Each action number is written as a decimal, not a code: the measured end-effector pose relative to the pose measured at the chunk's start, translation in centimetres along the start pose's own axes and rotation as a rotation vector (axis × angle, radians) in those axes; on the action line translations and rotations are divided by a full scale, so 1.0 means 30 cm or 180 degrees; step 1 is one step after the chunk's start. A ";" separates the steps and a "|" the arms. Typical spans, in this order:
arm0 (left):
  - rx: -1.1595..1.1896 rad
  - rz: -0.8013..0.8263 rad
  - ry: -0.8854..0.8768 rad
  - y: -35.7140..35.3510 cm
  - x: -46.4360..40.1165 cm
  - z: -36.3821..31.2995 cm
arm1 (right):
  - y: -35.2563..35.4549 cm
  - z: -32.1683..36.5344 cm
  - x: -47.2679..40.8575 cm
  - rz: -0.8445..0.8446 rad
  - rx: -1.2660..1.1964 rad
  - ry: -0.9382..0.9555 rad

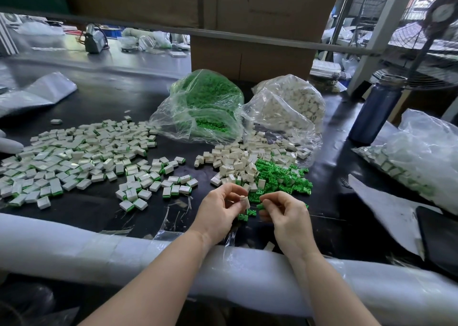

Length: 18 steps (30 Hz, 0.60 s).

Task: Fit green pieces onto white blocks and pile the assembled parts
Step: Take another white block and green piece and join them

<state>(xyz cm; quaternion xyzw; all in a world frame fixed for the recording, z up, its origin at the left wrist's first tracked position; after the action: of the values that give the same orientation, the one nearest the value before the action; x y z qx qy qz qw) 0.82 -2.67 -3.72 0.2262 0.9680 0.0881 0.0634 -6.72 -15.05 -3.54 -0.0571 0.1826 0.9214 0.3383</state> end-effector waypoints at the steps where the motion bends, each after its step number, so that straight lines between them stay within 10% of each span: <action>1: -0.0009 -0.0009 -0.0016 0.000 0.000 -0.002 | 0.001 -0.001 -0.001 -0.0008 -0.0037 -0.0018; 18: -0.0550 0.0166 -0.0258 -0.006 0.005 0.002 | 0.008 -0.020 -0.007 -0.0070 -0.0360 -0.0282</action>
<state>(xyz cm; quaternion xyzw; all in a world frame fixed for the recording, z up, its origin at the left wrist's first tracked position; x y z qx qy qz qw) 0.61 -2.76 -3.82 0.2484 0.9472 0.1637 0.1195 -6.72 -15.56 -3.99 -0.0374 0.1144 0.9281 0.3524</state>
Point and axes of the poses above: each hand's wrist, its own x-axis away from the middle knuckle, its own y-axis out of the back of the hand, z = x × y, the point moved 3 cm from there along -x, towards the middle knuckle, and after that the axes turned 4 degrees about -z, right-handed, at the moved point
